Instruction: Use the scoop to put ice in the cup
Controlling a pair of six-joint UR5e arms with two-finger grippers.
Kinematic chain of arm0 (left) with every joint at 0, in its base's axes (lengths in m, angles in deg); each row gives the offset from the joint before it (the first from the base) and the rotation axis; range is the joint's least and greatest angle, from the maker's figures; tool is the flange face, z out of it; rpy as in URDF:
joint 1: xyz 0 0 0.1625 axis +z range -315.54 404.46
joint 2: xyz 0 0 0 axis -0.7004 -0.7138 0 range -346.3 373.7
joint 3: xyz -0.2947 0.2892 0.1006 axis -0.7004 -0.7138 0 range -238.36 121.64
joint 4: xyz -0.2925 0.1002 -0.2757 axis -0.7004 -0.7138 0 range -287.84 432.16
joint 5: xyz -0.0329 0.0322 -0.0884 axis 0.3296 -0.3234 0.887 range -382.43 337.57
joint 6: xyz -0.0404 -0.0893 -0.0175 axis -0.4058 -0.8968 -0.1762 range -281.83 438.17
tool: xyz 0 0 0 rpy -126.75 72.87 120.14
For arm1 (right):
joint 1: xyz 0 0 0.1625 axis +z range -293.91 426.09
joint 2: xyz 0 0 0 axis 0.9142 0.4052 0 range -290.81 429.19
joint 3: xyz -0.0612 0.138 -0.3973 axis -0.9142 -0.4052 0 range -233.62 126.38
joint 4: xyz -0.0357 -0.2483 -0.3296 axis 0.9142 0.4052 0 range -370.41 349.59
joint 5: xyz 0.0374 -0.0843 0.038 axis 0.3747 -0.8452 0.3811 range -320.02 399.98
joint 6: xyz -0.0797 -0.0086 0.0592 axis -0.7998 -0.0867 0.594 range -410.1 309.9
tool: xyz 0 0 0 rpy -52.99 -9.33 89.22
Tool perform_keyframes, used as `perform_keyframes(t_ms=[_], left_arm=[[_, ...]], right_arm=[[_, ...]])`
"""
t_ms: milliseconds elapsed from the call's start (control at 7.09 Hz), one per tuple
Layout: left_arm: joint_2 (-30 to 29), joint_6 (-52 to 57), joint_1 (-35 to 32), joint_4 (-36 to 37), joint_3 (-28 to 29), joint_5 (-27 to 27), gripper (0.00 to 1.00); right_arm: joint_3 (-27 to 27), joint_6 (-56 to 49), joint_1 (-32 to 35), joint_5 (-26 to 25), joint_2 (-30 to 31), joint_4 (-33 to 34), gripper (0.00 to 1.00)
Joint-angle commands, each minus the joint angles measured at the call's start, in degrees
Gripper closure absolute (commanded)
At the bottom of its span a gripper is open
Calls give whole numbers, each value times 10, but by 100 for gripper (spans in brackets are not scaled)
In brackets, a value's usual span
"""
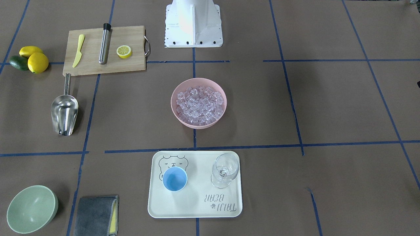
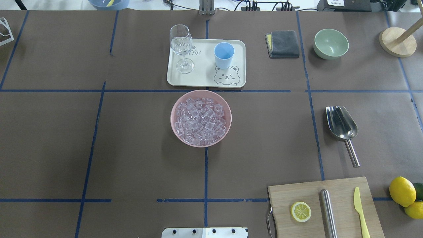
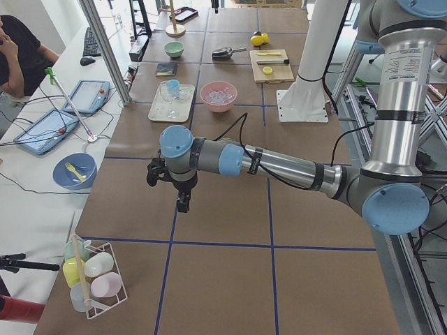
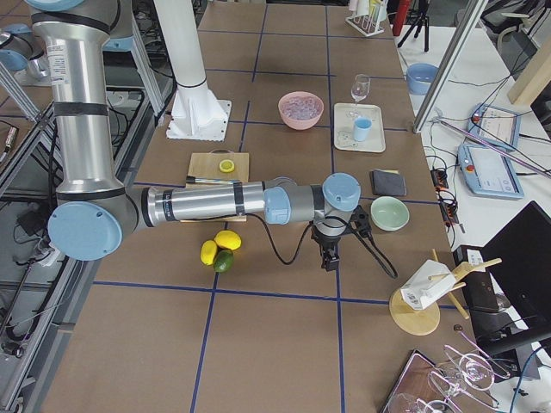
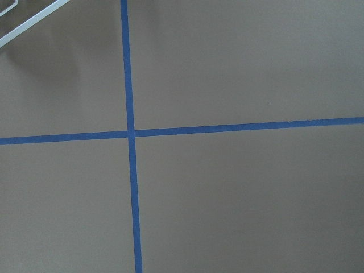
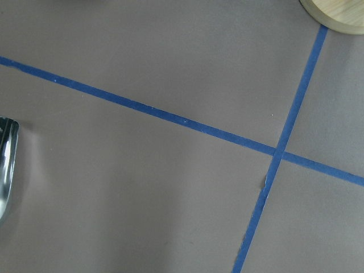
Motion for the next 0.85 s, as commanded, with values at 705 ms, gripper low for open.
perform_keyframes(t_ms=[705], left_arm=[[-19, 0, 71, -91, -34, 55, 0]], right_arm=[[7, 62, -3, 9, 70, -123, 0]])
